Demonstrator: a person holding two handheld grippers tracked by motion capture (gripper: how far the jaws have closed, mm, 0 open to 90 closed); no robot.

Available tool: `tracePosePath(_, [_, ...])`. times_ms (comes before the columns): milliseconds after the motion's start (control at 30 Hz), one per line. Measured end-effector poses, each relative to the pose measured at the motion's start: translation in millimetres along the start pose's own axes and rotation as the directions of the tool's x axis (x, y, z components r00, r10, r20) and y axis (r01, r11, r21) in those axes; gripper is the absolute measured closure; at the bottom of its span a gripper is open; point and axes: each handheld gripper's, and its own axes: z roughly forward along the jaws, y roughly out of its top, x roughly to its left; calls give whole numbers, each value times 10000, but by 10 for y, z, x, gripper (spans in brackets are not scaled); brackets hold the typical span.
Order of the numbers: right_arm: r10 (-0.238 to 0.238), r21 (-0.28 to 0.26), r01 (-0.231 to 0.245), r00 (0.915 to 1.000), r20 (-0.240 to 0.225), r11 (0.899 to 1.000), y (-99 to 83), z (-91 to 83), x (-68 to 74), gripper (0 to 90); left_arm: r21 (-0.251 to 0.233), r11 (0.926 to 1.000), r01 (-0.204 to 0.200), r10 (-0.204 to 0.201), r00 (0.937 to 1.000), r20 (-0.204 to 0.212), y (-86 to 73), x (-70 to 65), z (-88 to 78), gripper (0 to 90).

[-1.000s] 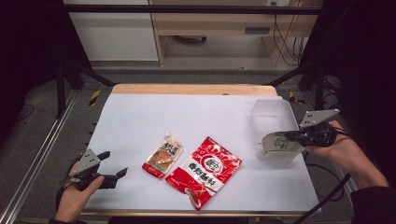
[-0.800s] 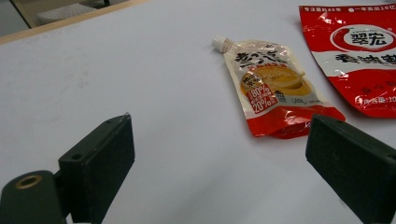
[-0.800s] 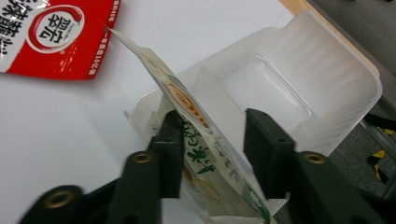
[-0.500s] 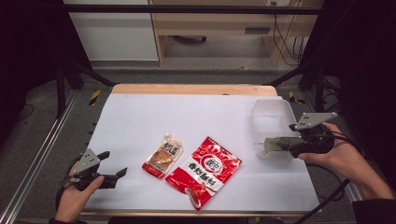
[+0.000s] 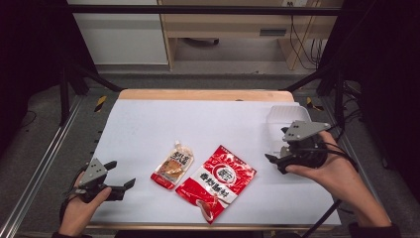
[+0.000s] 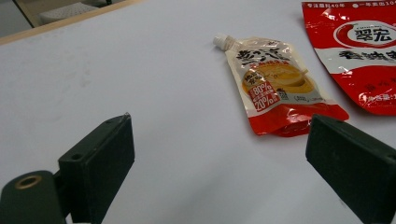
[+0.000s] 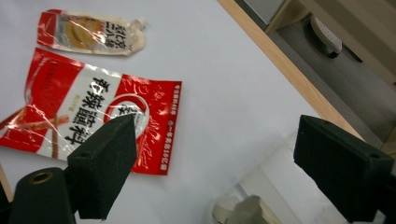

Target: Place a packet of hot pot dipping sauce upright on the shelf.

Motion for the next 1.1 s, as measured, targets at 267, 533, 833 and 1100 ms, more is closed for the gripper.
tracePosePath(267, [112, -129, -114, 9999, -128, 9999, 209, 234, 331, 195, 77, 10000, -15, 15, 10000, -23, 4, -1, -1, 77])
tracePosePath(533, [278, 87, -273, 9977, -621, 9996, 305, 582, 595, 286, 121, 9999, -21, 22, 10000, -51, 3, 0, -1, 76])
tracePosePath(833, [614, 185, -596, 9905, -1227, 9981, 434, 951, 836, 370, 248, 9997, -83, 85, 9999, -73, 2, -6, 14, 76])
tracePosePath(1100, [830, 108, -823, 9892, -1211, 9965, 591, 1348, 1075, 398, 287, 9996, 22, -16, 9998, -222, -6, 17, 5, 76])
